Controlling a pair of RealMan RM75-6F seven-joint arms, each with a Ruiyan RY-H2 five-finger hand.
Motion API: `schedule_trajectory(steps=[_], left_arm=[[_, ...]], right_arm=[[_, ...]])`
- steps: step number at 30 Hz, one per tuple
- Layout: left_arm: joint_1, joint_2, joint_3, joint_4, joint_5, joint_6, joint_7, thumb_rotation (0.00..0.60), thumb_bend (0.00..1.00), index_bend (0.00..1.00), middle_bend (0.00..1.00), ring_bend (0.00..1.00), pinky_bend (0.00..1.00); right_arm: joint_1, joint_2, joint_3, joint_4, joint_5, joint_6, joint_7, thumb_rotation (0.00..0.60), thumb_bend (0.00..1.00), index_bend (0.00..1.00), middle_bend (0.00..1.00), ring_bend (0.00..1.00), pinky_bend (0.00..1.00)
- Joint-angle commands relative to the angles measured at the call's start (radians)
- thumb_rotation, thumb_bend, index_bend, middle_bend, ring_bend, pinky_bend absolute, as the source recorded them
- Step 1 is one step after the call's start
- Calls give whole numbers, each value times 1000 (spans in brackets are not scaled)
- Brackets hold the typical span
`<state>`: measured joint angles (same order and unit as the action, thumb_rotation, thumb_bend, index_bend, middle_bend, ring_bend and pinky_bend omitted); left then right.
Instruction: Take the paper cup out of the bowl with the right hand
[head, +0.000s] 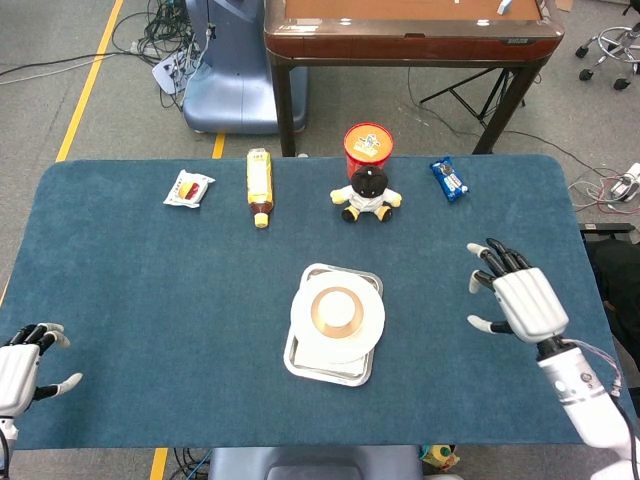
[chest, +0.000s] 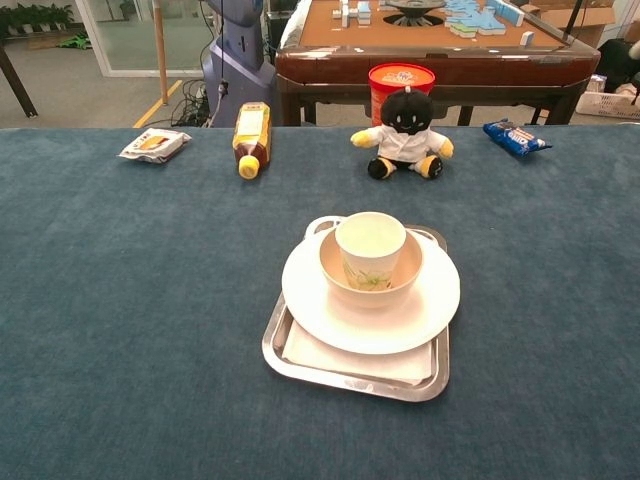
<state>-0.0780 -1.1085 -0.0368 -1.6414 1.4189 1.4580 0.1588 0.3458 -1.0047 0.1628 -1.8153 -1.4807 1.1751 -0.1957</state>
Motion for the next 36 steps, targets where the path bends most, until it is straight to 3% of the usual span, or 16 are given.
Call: schedule_trajectory(steps=[1, 8, 23, 29, 36], left_arm=[[1, 2, -2, -1, -4, -2, 0, 600, 60, 468, 329, 256, 441], [1, 10, -2, -8, -15, -12, -4, 600, 61, 468, 330, 257, 441], [0, 20, -7, -18, -39, -25, 3, 600, 61, 468, 330, 257, 441], [0, 25, -7, -23, -40, -27, -1, 600, 60, 468, 330, 258, 442], [-1, 30, -8, -25, -46, -32, -4, 600, 60, 467, 330, 258, 442]], right_arm=[[81, -7, 36, -27, 57, -90, -73, 600, 139, 538, 144, 32, 138], [197, -80, 55, -25, 133, -202, -180, 600, 205, 550, 103, 0, 113], [343, -230, 35, 13, 173, -278, -325, 600, 238, 561, 79, 0, 93], [381, -269, 16, 32, 203, -309, -354, 600, 410, 562, 77, 0, 93], [412, -301, -11, 46, 252, -323, -410, 600, 429, 561, 51, 0, 82]])
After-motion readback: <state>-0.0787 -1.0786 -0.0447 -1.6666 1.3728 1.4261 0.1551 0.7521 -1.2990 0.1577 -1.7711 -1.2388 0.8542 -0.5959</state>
